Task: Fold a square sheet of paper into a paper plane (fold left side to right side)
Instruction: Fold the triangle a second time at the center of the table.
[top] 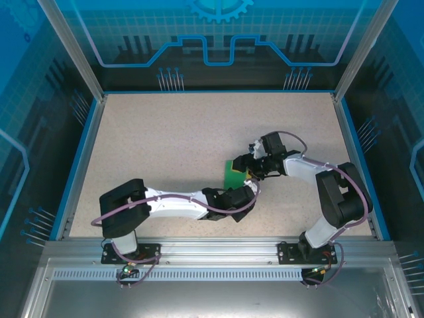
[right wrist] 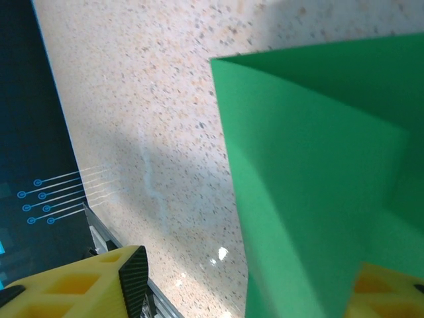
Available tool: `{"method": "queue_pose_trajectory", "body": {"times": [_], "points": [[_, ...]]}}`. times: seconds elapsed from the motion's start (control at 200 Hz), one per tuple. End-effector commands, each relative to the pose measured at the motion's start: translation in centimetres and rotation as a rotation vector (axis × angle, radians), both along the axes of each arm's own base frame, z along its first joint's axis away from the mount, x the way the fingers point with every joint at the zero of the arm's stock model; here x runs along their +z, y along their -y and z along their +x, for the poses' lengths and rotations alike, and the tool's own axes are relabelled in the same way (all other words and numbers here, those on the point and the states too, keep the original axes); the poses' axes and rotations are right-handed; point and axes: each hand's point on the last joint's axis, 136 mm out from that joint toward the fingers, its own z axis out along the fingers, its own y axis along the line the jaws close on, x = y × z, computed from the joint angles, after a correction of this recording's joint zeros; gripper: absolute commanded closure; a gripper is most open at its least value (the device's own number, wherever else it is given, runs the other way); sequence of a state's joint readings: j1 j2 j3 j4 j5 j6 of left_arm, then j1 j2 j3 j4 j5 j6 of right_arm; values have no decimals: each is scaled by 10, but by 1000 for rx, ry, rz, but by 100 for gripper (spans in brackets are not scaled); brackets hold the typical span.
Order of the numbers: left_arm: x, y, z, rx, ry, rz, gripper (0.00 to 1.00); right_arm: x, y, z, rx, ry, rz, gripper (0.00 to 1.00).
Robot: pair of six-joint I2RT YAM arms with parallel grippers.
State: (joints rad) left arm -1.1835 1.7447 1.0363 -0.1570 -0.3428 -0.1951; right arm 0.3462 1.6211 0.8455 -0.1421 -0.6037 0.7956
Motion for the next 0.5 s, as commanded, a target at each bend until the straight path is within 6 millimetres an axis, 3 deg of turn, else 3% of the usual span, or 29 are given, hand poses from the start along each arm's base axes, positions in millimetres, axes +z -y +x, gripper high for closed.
{"method": "queue_pose_trajectory", "body": {"times": [0.0, 0.175, 0.32, 0.345, 0.495], "points": [[15, 4, -3, 6, -75, -128, 100, 33, 1, 16, 10, 98, 25, 38], [21, -4, 4, 47, -150, -251, 100, 54, 16, 25, -21, 157, 0, 30], [26, -10, 10, 77, -206, -346, 100, 73, 41, 23, -94, 260, -59, 22], [26, -11, 11, 81, -213, -359, 100, 65, 47, 17, -104, 250, -79, 20], [26, -22, 20, 119, -252, -405, 100, 65, 65, -7, -118, 302, -118, 21]]}}
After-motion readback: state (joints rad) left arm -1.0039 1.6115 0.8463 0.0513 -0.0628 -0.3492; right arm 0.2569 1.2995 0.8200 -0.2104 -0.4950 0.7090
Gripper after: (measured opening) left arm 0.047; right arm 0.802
